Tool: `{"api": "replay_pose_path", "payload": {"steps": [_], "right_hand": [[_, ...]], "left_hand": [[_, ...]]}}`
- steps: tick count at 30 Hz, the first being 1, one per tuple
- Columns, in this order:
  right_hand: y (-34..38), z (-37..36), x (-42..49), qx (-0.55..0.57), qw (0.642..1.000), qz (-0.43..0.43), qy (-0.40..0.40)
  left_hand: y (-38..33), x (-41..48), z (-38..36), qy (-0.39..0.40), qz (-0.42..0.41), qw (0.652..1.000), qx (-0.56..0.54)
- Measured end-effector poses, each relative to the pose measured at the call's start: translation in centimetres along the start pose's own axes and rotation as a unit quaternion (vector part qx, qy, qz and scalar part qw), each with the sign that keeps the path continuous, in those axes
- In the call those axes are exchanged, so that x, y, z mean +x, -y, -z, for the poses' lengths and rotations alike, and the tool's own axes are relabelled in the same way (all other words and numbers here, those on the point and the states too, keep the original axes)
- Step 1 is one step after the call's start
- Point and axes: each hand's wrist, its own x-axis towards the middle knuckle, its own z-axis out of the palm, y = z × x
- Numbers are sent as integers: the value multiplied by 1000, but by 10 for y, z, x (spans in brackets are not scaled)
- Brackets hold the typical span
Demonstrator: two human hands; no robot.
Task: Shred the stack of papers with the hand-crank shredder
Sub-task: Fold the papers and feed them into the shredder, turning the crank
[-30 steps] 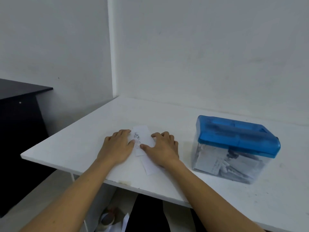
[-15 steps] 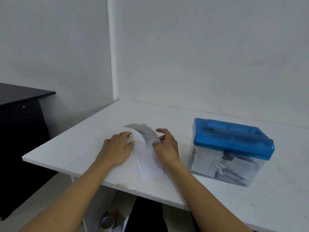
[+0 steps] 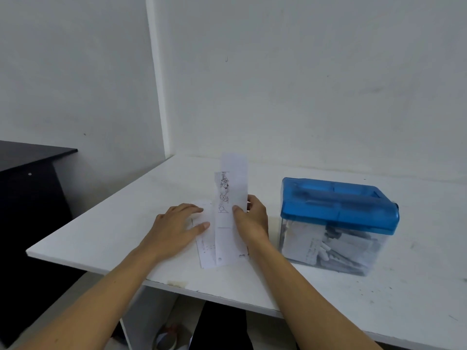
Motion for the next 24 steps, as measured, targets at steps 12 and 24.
{"api": "replay_pose_path", "payload": {"steps": [12, 24], "right_hand": [[37, -5, -9, 47, 990, 82, 105], [106, 37, -19, 23, 971, 219, 98]], "left_hand": [[-44, 5, 50, -84, 87, 935, -335], [-124, 15, 118, -117, 74, 829, -542]]}}
